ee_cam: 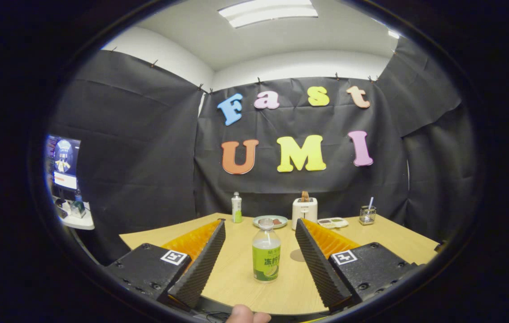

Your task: Take the bottle from table, then pour the juice into the cup, finally place the bottle on the coaster

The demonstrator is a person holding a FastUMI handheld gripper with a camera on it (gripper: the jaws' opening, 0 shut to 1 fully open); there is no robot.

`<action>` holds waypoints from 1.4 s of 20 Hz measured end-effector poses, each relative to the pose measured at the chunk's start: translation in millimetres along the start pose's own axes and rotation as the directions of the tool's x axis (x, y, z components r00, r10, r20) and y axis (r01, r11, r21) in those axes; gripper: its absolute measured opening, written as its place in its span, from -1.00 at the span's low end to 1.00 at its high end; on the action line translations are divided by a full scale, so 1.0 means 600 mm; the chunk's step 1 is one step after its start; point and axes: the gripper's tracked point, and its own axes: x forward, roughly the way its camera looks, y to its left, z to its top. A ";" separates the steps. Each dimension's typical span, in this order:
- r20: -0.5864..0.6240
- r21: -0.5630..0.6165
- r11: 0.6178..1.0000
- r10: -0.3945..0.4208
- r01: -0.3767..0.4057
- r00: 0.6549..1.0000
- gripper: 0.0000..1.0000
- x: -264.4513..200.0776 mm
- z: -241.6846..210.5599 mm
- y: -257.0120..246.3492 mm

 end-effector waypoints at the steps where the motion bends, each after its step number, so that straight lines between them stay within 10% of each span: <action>1: 0.000 -0.001 1.000 -0.004 0.004 1.000 1.00 0.001 0.000 -0.001; 28: -0.331 0.038 0.983 -0.157 0.179 0.930 1.00 0.167 -0.235 -0.019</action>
